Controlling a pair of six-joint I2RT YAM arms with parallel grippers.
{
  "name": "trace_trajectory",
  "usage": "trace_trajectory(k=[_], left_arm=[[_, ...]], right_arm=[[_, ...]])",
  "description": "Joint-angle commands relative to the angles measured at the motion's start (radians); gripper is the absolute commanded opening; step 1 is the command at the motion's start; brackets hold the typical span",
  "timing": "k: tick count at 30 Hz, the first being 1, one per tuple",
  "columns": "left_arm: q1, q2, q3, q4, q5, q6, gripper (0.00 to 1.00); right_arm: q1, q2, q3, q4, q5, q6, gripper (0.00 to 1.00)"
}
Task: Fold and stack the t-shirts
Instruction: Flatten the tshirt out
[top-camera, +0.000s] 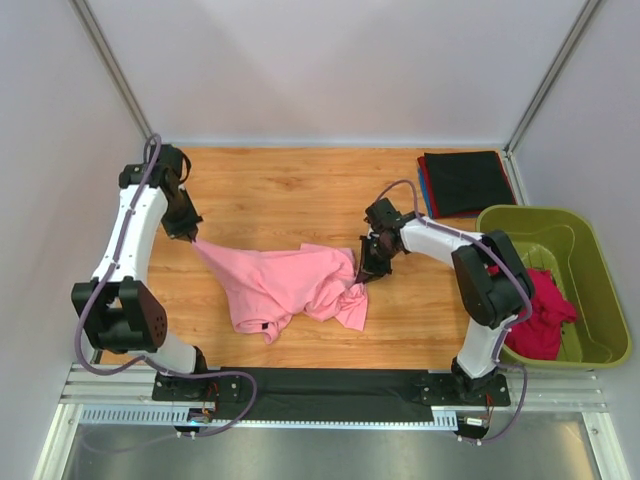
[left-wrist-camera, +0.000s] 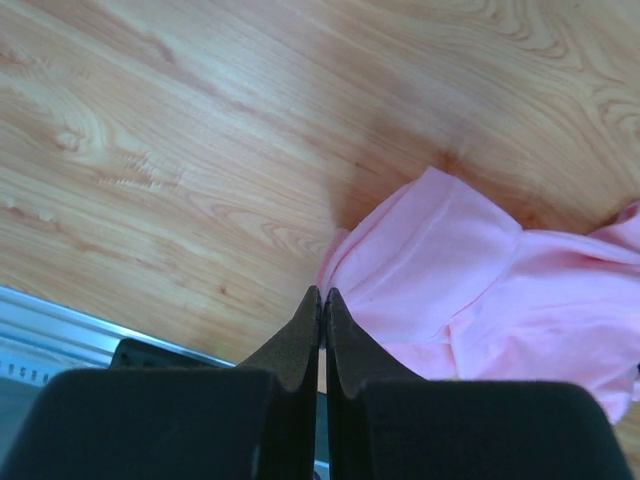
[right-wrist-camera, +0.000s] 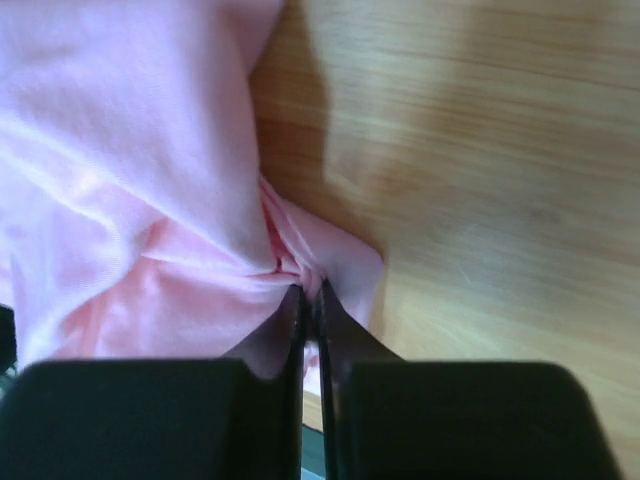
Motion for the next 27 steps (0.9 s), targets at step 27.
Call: trace_trajectory(k=[27], left_arm=[[0.005,-0.273,-0.475,0.193,0.363,-0.108,0.0]], right_arm=[[-0.149,-0.742,-0.173,-0.597,0.276,0.112,0.3]])
